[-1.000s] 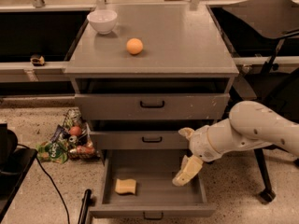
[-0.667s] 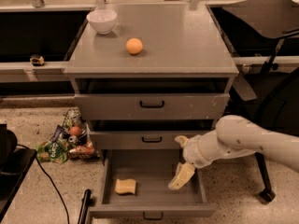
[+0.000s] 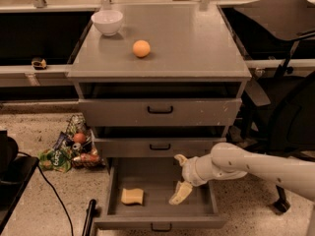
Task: Pick sponge from bottom drawer and place on counter
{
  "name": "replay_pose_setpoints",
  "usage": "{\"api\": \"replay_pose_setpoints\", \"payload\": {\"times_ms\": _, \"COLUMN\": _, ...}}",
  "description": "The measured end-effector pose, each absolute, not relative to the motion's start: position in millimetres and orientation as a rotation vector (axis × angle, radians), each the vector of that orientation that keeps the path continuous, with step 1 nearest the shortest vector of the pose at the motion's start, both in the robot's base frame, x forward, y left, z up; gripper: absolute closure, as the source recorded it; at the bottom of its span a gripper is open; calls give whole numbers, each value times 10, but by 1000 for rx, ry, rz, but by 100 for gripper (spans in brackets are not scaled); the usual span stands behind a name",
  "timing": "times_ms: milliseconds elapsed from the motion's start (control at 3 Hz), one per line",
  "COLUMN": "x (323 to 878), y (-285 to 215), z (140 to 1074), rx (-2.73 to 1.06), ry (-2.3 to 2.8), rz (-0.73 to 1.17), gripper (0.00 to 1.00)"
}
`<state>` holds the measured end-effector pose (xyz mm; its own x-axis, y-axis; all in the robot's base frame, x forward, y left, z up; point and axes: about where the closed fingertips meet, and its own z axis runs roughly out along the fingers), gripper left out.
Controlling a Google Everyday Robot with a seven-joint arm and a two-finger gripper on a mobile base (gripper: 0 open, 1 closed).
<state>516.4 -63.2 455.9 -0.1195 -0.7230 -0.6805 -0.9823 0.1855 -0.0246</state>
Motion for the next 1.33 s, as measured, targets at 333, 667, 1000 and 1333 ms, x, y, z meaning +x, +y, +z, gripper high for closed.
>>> {"api": "replay_pose_setpoints", "payload": {"times_ms": 333, "x": 5264, "y": -336, "z": 4001, "rx": -1604, "ry": 1859, "rz": 689, "gripper": 0}}
{"api": "replay_pose_setpoints", "payload": {"times_ms": 667, "x": 5264, "y": -335, "z": 4005, "rx": -1604, "ry": 1858, "rz": 688, "gripper": 0}}
{"api": "replay_pose_setpoints", "payload": {"times_ms": 1000, "x": 5303, "y": -298, "z": 3846, "rx": -1600, "ry": 1874, "rz": 668, "gripper": 0}}
{"api": "replay_pose_setpoints", "payload": {"times_ms": 1333, "x": 5456, "y": -138, "z": 3341, "rx": -1575, "ry": 1893, "rz": 629, "gripper": 0}}
